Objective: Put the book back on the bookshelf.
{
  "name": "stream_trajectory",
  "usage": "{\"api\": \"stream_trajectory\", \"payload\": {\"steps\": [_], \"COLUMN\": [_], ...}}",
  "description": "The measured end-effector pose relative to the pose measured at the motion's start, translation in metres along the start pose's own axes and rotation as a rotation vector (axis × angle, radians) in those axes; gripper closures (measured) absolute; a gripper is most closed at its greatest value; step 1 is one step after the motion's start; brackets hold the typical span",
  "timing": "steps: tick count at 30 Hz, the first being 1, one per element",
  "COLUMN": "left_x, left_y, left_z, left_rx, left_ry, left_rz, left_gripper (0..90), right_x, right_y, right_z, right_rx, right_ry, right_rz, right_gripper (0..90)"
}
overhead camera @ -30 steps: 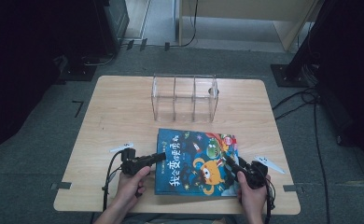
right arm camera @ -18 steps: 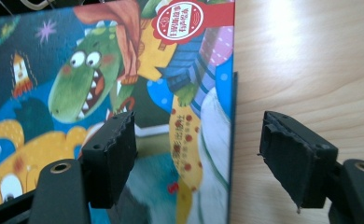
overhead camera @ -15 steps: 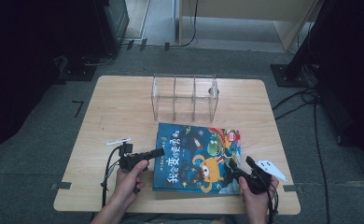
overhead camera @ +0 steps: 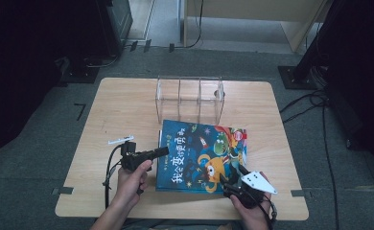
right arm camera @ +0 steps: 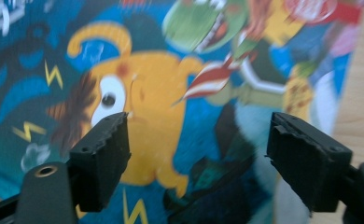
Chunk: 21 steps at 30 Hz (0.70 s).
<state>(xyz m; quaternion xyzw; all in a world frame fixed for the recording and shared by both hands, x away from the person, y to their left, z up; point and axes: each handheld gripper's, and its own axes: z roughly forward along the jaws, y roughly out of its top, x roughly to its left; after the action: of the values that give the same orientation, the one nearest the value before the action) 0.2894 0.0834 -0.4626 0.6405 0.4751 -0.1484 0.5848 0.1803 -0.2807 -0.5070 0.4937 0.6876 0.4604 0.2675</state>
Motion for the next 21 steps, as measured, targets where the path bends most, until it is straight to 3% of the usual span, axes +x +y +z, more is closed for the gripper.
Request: {"api": "stream_trajectory", "payload": {"steps": [2, 10, 11, 13, 14, 21], "left_x": [-0.002, -0.012, -0.013, -0.013, -0.016, -0.024], "left_y": [0.001, 0.006, 0.007, 0.007, 0.007, 0.01], "left_z": [-0.001, -0.004, -0.004, -0.004, -0.005, -0.005], "left_rx": [0.004, 0.004, 0.004, 0.004, 0.004, 0.008], "left_ry": [0.001, 0.011, 0.011, 0.009, 0.004, -0.002], "left_rz": [0.003, 0.027, 0.028, 0.027, 0.032, 0.048], "left_gripper": [84.6, 85.0, 85.1, 85.1, 85.3, 85.8], "right_x": [0.002, -0.002, -0.005, -0.005, -0.005, -0.003], "right_y": [-0.002, -0.007, -0.011, -0.012, -0.015, -0.014], "right_z": [0.003, 0.001, -0.001, -0.002, -0.005, -0.006], "right_rx": [0.019, 0.037, 0.048, 0.055, 0.063, 0.051], "right_ry": [0.002, 0.11, 0.127, 0.131, 0.126, 0.101], "right_rz": [-0.027, -0.071, -0.099, -0.106, -0.135, -0.156], "right_gripper": [15.6, 8.5, 7.5, 7.1, 6.3, 4.8]}}
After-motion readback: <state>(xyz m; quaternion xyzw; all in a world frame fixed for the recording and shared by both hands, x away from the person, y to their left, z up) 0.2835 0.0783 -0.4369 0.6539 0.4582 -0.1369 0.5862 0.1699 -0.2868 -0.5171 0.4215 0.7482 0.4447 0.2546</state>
